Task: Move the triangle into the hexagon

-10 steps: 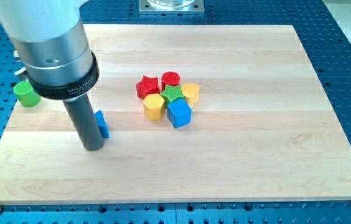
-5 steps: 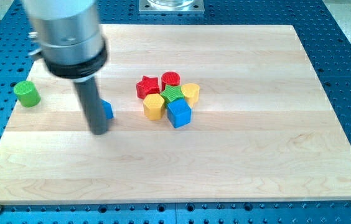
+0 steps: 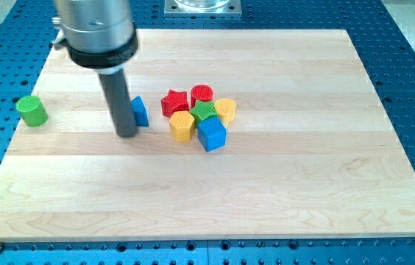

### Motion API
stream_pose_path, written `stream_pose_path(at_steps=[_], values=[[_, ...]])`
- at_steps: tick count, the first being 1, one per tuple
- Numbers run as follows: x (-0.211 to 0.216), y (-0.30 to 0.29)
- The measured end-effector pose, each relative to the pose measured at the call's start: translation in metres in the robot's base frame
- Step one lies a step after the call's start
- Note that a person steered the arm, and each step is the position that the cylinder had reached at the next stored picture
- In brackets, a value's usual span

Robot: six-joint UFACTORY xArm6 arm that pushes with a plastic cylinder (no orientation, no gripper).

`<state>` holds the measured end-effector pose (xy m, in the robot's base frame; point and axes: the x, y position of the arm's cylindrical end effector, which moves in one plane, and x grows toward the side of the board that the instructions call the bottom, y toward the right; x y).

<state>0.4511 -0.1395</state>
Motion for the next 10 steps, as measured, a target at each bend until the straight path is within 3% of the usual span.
stream_pose_path(at_steps=[2, 3, 7, 8, 9, 10], values=[[-0.036, -0.036], [-0.041, 0.018], [-0.005, 0.062], [0.011, -0.014], [0.044, -0.054], [0.058, -0.044]])
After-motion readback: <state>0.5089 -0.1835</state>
